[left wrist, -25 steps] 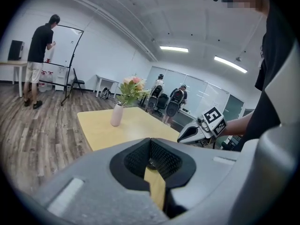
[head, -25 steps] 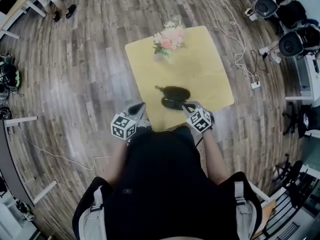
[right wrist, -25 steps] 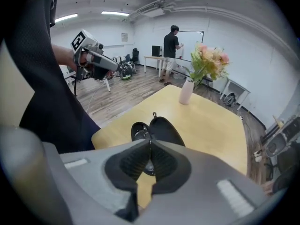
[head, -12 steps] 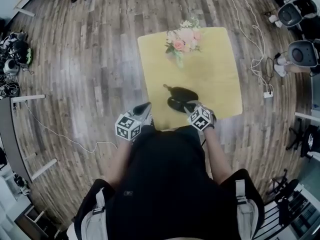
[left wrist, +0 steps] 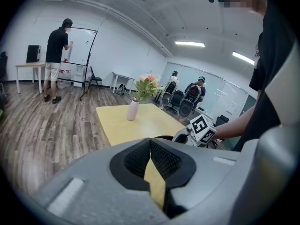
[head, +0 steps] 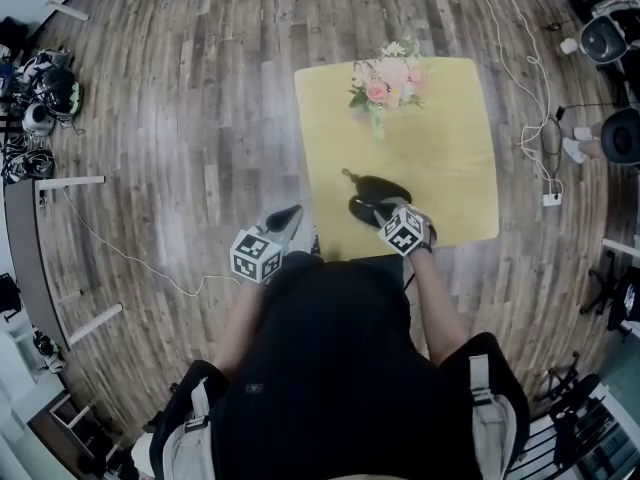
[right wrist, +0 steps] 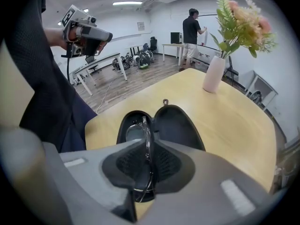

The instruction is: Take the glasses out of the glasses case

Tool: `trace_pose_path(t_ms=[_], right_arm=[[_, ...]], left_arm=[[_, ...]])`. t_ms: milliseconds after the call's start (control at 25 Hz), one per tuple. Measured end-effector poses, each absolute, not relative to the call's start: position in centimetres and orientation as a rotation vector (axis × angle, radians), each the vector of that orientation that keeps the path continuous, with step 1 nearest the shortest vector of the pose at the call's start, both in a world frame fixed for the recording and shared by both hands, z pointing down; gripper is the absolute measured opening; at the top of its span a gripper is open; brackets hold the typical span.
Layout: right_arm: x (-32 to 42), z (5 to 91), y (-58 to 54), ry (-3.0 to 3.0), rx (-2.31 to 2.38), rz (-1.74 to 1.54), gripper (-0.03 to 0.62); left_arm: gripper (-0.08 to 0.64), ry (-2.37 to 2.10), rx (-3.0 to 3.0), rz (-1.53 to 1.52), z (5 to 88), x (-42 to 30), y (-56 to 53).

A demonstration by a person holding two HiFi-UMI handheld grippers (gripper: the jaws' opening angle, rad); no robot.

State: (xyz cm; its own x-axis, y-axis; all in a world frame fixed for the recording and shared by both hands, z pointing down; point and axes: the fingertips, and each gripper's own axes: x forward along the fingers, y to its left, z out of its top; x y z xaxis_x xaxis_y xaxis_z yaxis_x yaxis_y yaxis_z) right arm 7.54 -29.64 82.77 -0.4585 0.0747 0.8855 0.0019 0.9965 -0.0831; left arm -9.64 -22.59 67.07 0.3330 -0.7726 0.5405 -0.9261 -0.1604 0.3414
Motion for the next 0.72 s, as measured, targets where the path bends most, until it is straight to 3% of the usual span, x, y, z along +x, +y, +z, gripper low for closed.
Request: trace_pose_path(t_ms=[720], right_arm=[[7.6,82.8,-29.4,-2.008,-0.074,0.047,0.018]], left_arm=[[0.012,-1.513,1.986,0.291,66.8,-10.8,-23.1]])
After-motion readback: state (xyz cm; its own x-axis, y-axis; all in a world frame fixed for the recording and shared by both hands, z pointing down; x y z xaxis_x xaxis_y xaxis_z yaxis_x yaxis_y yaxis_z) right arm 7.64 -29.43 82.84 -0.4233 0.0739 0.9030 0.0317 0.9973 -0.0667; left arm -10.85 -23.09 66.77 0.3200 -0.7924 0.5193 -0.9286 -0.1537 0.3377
